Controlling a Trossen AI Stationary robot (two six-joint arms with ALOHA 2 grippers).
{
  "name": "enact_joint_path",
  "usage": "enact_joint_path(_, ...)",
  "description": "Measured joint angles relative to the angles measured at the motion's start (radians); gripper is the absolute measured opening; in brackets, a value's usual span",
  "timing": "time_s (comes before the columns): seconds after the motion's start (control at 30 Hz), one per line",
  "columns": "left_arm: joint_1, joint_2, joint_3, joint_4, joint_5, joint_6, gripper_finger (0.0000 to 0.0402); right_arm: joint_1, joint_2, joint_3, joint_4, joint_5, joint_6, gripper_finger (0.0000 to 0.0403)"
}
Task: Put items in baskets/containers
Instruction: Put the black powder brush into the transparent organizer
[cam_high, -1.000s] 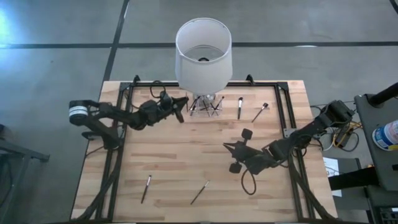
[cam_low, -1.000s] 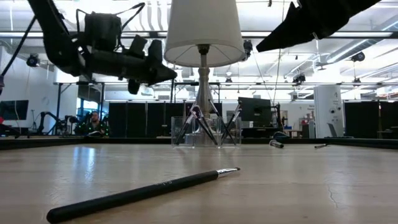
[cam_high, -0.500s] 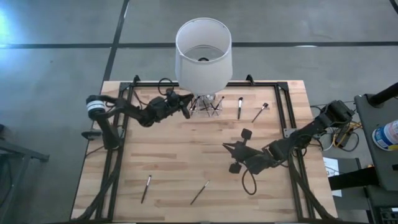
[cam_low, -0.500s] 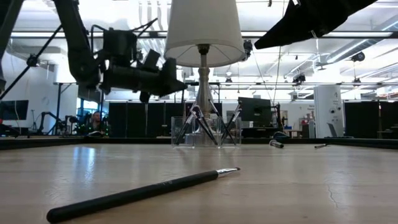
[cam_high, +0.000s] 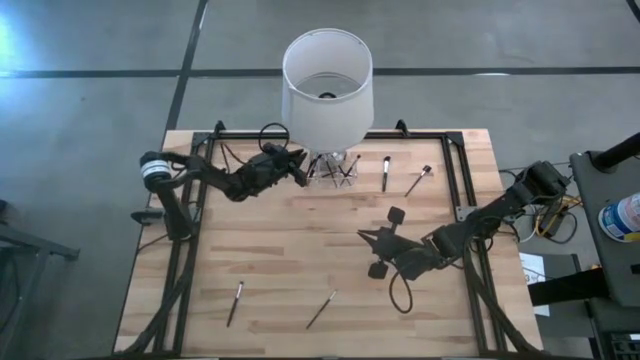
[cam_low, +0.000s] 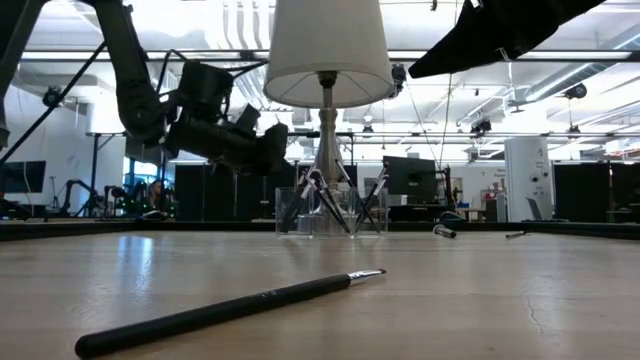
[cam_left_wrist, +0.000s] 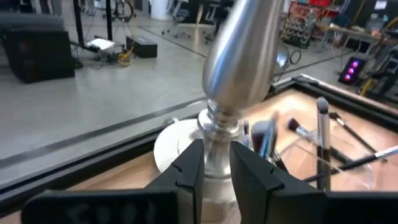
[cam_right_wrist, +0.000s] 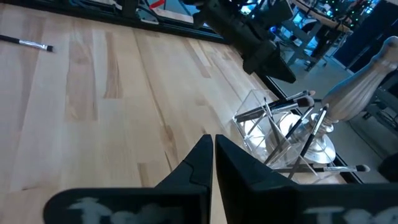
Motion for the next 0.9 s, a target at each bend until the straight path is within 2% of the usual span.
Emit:
enact_joint_path(0.17,-0.004,-0.057,0.002,-0.059,0.008,0.021,0.0073,0.000,0.000,0.000,-0.001,-0.001,0.000,0.0013)
enact_joint_path(0.3,-0.010,-0.164,-0.001,-0.200,0.131,0.054,0.0074,0.000,0.000,0.000,-0.001,-0.001,0.003,0.0013)
enact_joint_path(0.37,-0.020,-0.224,-0.013,-0.277,0.138,0.072,0.0069,-0.003,0.000,0.000,0.004,-0.001,-0.001,0.0013)
enact_joint_path(0.57,-0.077,-0.404,-0.167,-0.260,0.133,0.075,0.0013,-0.041,0.000,0.000,-0.009,0.003,0.069,0.0013)
enact_joint_path(0.73,-0.162,-0.551,-0.328,-0.250,0.131,0.071,0.0004,-0.075,0.000,0.000,-0.169,0.124,0.260,0.0013)
enact_joint_path(0.9,-0.236,-0.647,-0.431,-0.250,0.133,0.106,0.0001,-0.138,-0.003,-0.041,-0.390,0.161,0.621,0.0008)
